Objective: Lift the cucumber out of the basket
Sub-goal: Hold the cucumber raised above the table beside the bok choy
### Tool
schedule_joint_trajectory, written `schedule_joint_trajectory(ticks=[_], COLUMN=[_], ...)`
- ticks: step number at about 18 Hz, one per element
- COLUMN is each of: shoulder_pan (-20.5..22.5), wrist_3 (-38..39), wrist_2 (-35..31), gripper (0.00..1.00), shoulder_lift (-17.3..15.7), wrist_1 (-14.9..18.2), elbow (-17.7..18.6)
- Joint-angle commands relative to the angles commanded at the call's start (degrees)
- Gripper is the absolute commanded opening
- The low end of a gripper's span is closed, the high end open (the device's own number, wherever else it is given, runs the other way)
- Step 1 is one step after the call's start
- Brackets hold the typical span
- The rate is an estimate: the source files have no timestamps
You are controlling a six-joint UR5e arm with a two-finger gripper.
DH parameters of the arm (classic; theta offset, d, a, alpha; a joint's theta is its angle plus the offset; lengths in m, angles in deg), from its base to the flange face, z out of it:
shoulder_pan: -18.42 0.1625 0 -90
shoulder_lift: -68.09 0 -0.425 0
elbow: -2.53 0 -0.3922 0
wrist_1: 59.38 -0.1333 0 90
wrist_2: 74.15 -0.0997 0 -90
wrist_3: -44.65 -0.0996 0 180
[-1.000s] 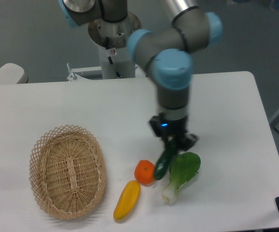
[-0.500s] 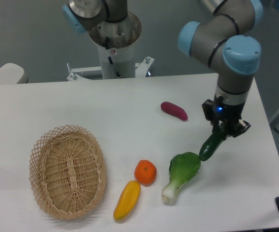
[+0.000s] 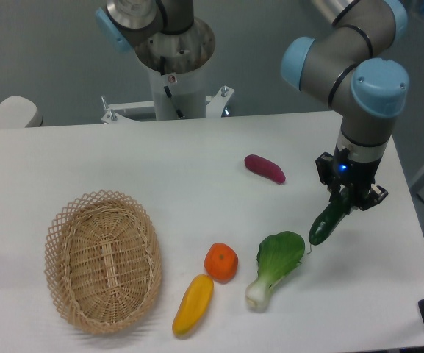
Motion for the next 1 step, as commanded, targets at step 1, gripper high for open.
schedule_joint_trajectory(ticks=[1], shoulder_pan=[-0.09], wrist_3=[0.00], wrist_2=[0.00], gripper=[0.22], shoulder_lift=[0.00], wrist_1=[0.00], elbow=[0.00])
